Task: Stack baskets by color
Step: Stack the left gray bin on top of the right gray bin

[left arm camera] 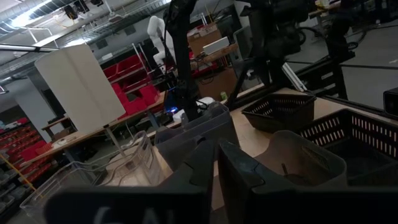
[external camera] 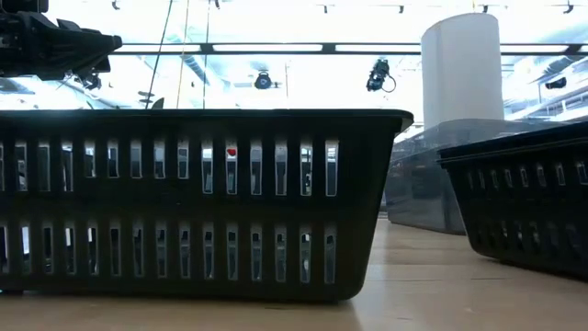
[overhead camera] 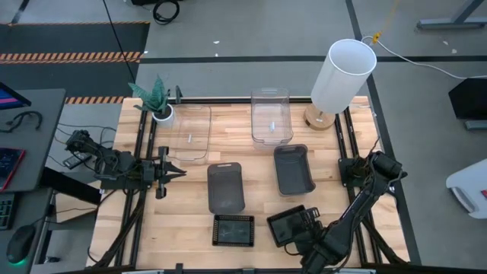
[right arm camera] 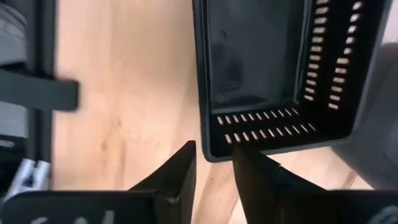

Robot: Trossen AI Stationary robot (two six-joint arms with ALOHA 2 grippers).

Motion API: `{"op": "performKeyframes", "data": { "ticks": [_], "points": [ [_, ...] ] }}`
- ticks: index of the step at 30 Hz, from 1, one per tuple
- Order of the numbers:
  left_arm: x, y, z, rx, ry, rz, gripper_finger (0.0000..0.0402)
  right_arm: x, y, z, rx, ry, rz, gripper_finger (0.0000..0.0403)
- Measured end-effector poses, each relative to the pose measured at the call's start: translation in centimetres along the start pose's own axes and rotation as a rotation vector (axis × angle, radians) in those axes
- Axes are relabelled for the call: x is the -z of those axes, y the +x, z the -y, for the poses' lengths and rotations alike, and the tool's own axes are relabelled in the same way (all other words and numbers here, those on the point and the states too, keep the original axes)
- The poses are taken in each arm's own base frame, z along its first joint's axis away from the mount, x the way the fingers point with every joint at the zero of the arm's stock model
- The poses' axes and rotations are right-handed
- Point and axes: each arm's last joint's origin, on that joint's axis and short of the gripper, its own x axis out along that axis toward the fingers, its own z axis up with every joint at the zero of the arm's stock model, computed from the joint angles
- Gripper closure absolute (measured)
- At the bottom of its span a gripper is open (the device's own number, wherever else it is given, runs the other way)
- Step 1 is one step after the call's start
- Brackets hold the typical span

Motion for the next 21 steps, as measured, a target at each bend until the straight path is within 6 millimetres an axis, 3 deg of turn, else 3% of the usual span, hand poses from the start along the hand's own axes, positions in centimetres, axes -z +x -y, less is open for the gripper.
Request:
{"op": "performKeyframes", "data": {
  "ticks": [11,15,21],
  "points": [
    [0.0,0.0,0.0,0.0,0.0,0.0,0.0373,-3.5,-4.2,1.0,-0.022,0.123,0.275,0.0282],
    [0.0,0.0,0.0,0.0,0.0,0.0,0.0376,-5.6,-4.2,1.7,0.031,0.226,0.468,0.0282],
    [0.0,0.0,0.0,0.0,0.0,0.0,0.0371,-10.5,-2.1,3.8,-0.042,0.301,0.592,0.0281]
  ]
}}
